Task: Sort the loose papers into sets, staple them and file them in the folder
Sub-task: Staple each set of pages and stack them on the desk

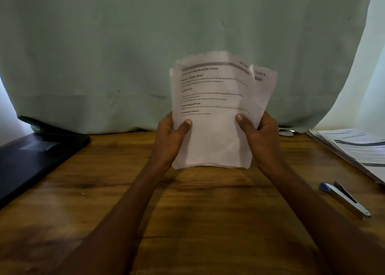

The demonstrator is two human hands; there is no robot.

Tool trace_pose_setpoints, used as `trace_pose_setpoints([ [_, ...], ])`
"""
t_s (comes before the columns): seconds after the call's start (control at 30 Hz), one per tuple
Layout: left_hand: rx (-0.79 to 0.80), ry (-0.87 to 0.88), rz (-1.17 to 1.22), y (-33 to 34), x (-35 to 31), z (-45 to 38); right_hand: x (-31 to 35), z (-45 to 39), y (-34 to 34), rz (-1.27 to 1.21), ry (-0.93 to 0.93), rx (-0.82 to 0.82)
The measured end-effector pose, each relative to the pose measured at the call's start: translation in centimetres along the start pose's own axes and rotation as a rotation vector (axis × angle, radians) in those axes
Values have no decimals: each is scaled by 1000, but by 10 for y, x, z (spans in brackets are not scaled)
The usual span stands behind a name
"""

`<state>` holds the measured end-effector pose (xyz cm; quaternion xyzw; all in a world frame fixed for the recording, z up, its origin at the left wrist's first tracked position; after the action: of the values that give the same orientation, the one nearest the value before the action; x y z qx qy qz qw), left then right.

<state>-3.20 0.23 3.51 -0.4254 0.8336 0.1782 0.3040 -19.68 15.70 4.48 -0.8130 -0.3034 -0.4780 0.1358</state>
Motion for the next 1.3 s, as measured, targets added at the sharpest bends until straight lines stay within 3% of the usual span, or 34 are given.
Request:
trace_pose_setpoints([
  [0.1, 5, 58, -31, 0, 0, 1, 3, 1, -1, -72, -21, -67],
  [0.17, -6, -2, -9, 0, 8, 4, 0, -2, -1, -93, 0, -53],
  [0.33, 17, -211, -4, 1, 30, 15, -33, -6, -1, -21, 266, 39],
  [0.5, 2, -191, -9, 2, 31, 9, -29, -12, -4, -155, 277, -4],
  [0.87, 10, -340, -73, 8, 64, 25, -48, -4, 0, -41, 389, 53],
  [1.1, 221, -288, -236, 5, 72, 37, -52, 4, 2, 15, 366, 120],
  [1.3, 102, -238, -202, 4, 65, 30, -46, 2, 2, -16, 281, 63],
])
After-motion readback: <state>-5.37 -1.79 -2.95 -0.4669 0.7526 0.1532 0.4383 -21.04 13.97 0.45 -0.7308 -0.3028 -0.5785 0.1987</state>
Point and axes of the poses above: each hand's wrist, its own z-axis away from the middle knuckle, its own y-axis out of the palm, x = y × z, the point moved 2 cm from there along -z, towards the middle knuckle, and after that the axes turned 12 degrees about y, right-handed, at the moved point
